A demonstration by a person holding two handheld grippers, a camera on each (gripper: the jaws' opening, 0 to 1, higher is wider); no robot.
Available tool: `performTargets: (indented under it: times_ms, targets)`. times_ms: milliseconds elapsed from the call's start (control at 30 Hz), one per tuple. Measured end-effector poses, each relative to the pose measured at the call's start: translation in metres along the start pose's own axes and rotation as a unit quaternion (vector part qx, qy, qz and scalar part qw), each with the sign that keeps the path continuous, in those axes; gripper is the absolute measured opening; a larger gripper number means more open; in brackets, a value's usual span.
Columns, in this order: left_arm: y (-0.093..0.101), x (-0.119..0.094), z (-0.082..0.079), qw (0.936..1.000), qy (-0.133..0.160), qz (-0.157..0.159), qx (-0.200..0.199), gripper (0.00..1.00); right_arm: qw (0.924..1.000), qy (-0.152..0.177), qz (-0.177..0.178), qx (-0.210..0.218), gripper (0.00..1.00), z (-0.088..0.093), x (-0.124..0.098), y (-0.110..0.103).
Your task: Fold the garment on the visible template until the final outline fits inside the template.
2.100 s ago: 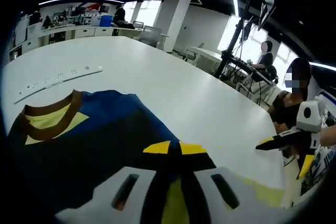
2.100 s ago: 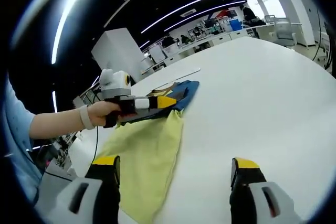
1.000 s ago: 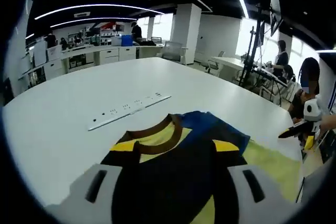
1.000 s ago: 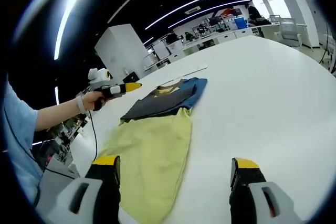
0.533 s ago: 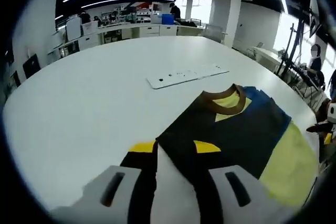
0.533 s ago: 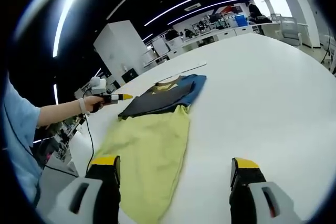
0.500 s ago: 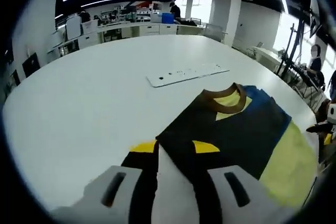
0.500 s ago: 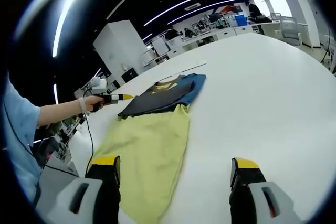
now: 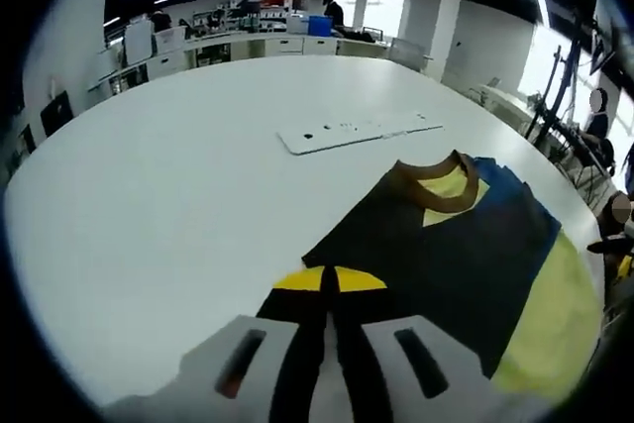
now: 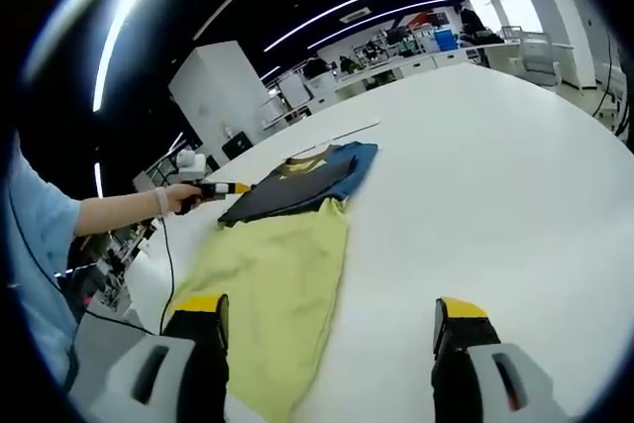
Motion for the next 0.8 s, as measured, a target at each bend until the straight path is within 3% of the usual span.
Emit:
performTargets:
  times_ms: [100, 800]
  targets:
    - [-0.002, 0.000, -0.014, 0.9993, 0.034, 0.002, 0.017, 0.00, 1.0000, -0.001, -0.003, -0.003, 0.85, 0.000, 0.003, -0.003]
    - [-0.016, -0.010, 0.000, 0.9992, 0.021, -0.029, -0.021, 0.00, 0.9999, -0.004, -0.009, -0.010, 0.85, -0.001, 0.007, -0.004]
Point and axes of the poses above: the point that each gripper's makers call its tool centre point, and the gripper's own axes: x roughly forward along the fingers, y roughly to its right, z roughly out of its underside, the point moved 2 cm from there along -x, roughly backward along the fingers, and after that the axes turned 10 degrees about y, right-handed, at the moved point
